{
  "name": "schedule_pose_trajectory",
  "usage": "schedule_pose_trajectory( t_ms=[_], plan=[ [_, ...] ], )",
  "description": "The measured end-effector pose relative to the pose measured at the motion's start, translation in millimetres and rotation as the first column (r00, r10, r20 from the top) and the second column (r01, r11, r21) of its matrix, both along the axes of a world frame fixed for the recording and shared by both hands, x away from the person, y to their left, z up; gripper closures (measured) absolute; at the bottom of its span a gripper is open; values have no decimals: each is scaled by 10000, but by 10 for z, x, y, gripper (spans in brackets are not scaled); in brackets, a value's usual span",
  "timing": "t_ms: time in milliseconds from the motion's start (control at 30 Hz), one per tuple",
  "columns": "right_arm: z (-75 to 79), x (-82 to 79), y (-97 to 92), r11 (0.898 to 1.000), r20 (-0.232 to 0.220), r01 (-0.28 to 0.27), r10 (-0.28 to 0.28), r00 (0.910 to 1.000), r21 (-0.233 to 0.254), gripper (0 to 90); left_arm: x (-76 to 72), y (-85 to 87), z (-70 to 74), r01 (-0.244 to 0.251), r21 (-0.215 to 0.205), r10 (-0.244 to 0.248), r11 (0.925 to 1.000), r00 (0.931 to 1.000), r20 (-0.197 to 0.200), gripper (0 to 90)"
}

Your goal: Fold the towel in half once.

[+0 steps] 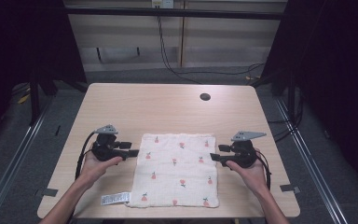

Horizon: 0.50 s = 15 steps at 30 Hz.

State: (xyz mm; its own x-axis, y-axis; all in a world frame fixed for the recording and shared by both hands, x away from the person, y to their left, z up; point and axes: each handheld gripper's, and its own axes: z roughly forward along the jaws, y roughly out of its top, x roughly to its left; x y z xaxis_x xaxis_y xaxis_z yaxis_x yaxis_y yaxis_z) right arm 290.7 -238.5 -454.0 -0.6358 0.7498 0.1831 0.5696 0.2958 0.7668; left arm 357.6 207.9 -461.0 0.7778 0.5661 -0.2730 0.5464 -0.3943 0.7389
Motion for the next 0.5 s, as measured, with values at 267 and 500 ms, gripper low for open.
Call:
schedule_pose_trajectory(
  t_ms=[267,500],
  plan=[
    [91,295,2,10000,261,51,-53,9996,73,480,299,-165,54,-200,125,195,9997,9990,404,562],
    [-68,553,-55,9996,-69,263,-263,9996,88,481,294,-231,-70,-157,-104,159,9998,9997,171,543]
  ],
)
